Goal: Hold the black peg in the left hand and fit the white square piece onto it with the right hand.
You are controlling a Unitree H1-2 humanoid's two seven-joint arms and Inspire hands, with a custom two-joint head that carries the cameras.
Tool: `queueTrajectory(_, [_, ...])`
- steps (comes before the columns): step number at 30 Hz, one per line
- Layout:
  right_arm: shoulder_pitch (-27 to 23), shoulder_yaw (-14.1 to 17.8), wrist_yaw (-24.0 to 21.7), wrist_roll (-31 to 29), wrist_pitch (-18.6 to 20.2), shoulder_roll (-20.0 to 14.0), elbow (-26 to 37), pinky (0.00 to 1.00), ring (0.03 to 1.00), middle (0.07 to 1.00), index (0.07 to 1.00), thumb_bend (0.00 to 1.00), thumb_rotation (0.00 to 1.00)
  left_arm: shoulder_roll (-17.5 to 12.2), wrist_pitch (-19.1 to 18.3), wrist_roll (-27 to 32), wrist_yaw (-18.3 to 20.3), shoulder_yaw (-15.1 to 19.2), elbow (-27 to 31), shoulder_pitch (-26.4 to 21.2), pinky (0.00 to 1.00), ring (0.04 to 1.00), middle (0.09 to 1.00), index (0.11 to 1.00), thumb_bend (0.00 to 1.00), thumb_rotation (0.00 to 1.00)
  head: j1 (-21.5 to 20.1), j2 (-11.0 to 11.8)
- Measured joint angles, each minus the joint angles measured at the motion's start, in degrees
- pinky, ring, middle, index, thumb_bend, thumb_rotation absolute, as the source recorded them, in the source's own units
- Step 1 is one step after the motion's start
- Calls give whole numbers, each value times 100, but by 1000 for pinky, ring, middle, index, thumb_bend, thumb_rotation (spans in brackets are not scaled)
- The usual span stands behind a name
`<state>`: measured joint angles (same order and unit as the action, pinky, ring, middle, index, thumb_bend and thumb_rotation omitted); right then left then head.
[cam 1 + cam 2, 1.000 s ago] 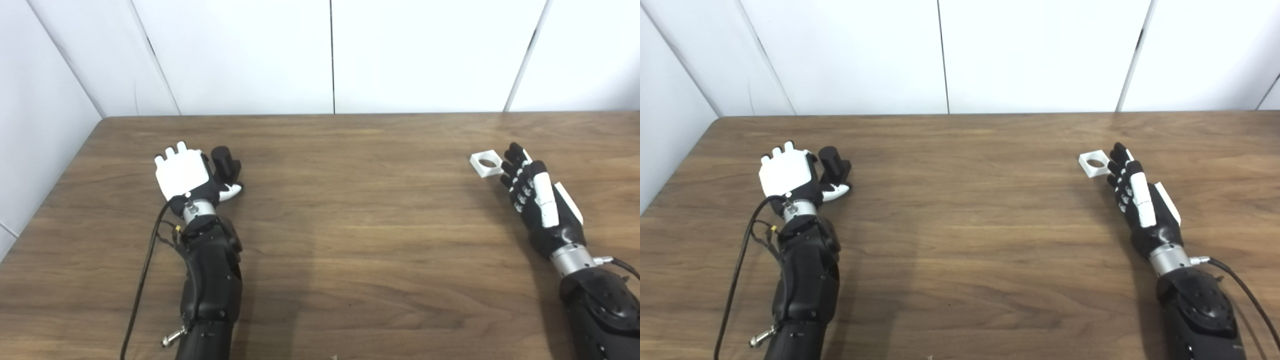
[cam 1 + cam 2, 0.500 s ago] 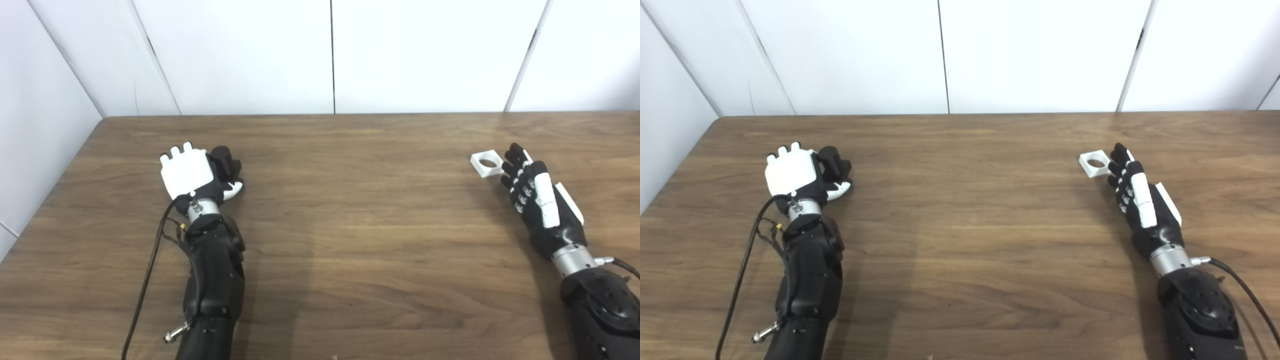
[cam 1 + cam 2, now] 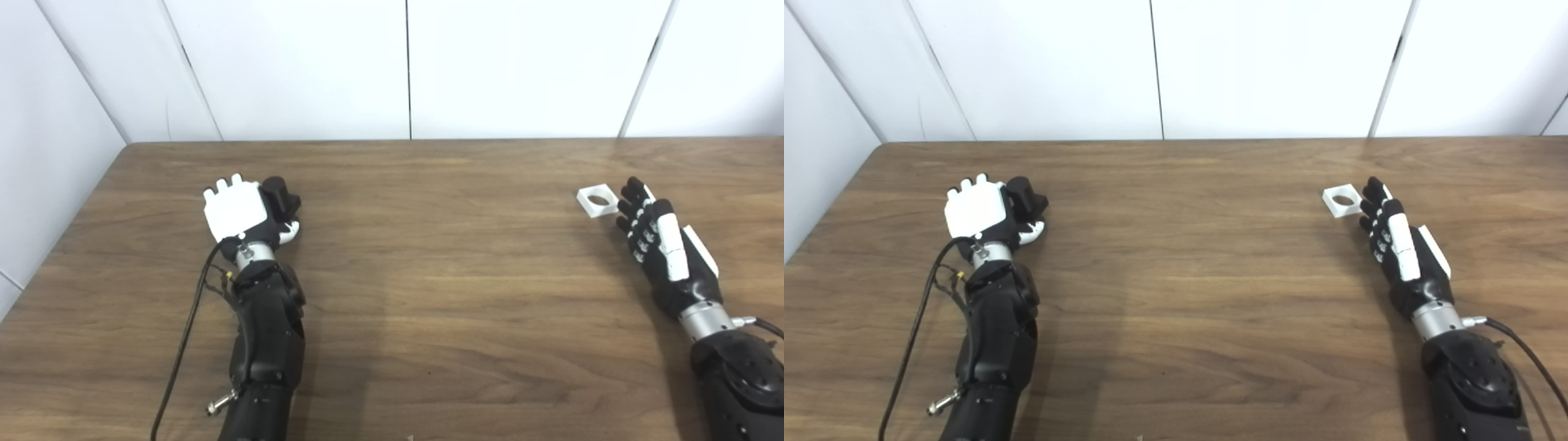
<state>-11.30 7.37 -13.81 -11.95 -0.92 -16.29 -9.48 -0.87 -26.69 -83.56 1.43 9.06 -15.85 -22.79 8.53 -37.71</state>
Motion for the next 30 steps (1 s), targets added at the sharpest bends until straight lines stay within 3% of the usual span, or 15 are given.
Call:
queueTrajectory(9, [-12,-4,0,4,-6,-3,-23,1000,1000,1000,1000,565,1000,-47,26,261,-202,-77,-60,-6,1000,1000,944,660,694,216,-18,26])
queueTrajectory(15, [-13,-1,-4,-7,-4,-5,-21,1000,1000,1000,1000,582,1000,-117,36,497,-359,-147,-79,0,1000,1000,942,694,713,173,-9,26])
queueTrajectory(21, [-13,-1,-20,-10,-4,-16,-23,1000,1000,1000,1000,581,1000,-139,36,651,-474,-206,-79,33,1000,1000,936,652,721,156,-9,26])
queueTrajectory(30, [-12,0,-59,-8,-3,-32,-29,1000,1000,1000,1000,572,1000,-205,35,780,-575,-332,-71,84,1000,1000,932,678,715,136,-17,18])
